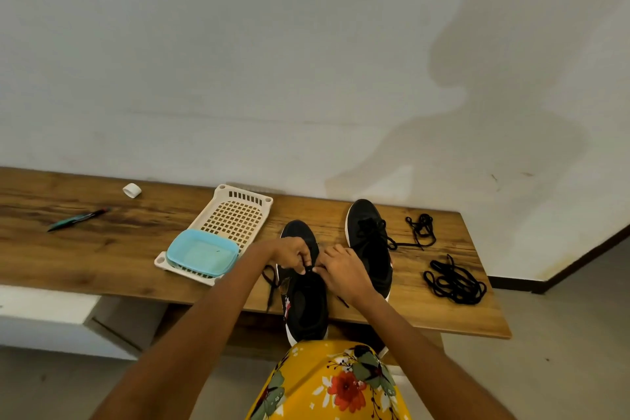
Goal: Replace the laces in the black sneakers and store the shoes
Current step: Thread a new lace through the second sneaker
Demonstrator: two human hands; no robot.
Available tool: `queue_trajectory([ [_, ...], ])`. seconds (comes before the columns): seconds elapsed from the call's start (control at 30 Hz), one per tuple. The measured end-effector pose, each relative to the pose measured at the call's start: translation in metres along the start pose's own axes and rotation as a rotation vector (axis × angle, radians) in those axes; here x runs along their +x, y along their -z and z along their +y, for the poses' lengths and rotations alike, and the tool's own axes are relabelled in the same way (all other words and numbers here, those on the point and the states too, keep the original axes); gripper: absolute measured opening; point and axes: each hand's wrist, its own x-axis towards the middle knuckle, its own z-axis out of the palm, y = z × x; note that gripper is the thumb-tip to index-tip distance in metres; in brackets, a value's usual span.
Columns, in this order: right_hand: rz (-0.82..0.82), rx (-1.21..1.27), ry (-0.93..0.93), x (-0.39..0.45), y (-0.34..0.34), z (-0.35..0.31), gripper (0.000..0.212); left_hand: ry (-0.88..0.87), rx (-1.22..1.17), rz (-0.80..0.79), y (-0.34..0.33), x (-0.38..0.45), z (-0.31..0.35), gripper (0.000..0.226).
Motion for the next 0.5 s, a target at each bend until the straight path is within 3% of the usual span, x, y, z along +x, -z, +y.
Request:
queue_trajectory([
  [0.13, -0.001, 0.003, -0.023, 0.001, 0.0, 0.0, 0.024, 0.061, -0.064, -0.056, 0.004, -0.005, -0.003, 0.033],
  [0.27, -0.196, 0.168, -0.138, 0.008, 0.008, 0.001, 0.025, 0.049, -0.126, 0.039, -0.01, -0.006, -0.007, 0.033],
  [0.33, -0.227, 0.555, -0.293, 0.01, 0.026, 0.001, 0.027, 0.031, -0.135, 0.07, -0.02, -0.004, -0.005, 0.019],
  [0.43, -0.208, 1.132, -0.55, 0.012, 0.049, 0.004, 0.031, -0.006, -0.061, 0.281, -0.032, -0.003, -0.009, 0.029],
  [0.5, -0.004, 1.492, -0.657, 0.015, 0.053, 0.014, 0.029, -0.022, -0.068, 0.389, -0.036, -0.002, -0.012, 0.032],
])
